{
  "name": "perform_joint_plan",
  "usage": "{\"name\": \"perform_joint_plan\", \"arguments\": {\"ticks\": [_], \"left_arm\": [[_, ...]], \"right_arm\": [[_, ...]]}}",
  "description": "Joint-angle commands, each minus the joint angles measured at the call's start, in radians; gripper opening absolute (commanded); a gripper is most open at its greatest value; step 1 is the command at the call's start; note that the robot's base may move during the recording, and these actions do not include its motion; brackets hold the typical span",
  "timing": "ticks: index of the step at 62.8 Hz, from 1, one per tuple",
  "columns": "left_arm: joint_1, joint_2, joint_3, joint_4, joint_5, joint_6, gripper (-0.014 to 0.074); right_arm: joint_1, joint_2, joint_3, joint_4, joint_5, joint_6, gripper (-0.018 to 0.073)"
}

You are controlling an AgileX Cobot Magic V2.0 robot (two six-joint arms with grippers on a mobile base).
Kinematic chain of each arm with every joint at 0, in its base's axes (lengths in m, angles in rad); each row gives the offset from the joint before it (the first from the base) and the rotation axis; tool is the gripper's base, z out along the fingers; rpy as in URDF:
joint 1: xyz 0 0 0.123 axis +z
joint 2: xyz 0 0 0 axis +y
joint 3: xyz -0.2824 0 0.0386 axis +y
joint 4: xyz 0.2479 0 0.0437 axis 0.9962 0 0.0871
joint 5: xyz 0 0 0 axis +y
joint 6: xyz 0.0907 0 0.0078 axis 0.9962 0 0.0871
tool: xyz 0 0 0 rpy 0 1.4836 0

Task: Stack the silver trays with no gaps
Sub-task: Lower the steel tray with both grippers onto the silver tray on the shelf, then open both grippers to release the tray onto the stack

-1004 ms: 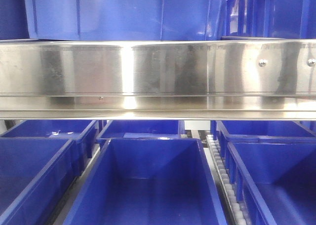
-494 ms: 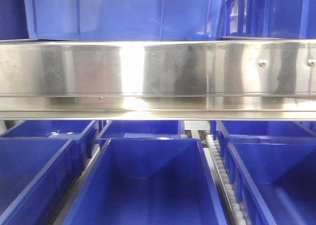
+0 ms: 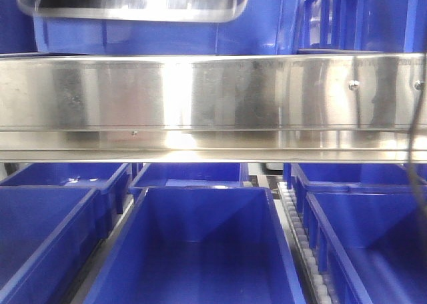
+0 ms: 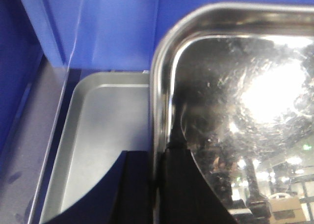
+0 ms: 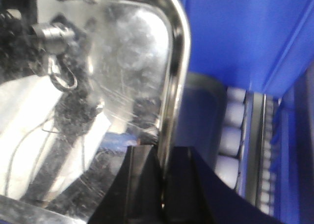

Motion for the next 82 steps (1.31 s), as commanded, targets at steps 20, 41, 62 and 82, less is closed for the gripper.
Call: {"name": "perform_joint_plan", "arguments": {"ticks": [20,41,62,82], "left_arm": [[0.004,0.054,-0.006,0.034,0.06,0.013,0.008],[0.004,0.059,-0.006,0.035,0.064,0.013,0.0239],[0.004,0.059,-0.006,0.035,0.069,0.013,0.0239],[0.004,0.002,-0.006,0.032,0.093,0.013,0.014]], "right_arm": [[0.004,0.061,-0.01,-0.003,0.0,-0.026,-0.008],[0.004,0.061,-0.01,0.002,-0.01,-0.026,-0.0009],[0.004,0.061,-0.01,0.007,0.032,-0.026,0.0265],[0.004,0.015,-0.01,0.002,0.018,-0.046,0.0004]]}}
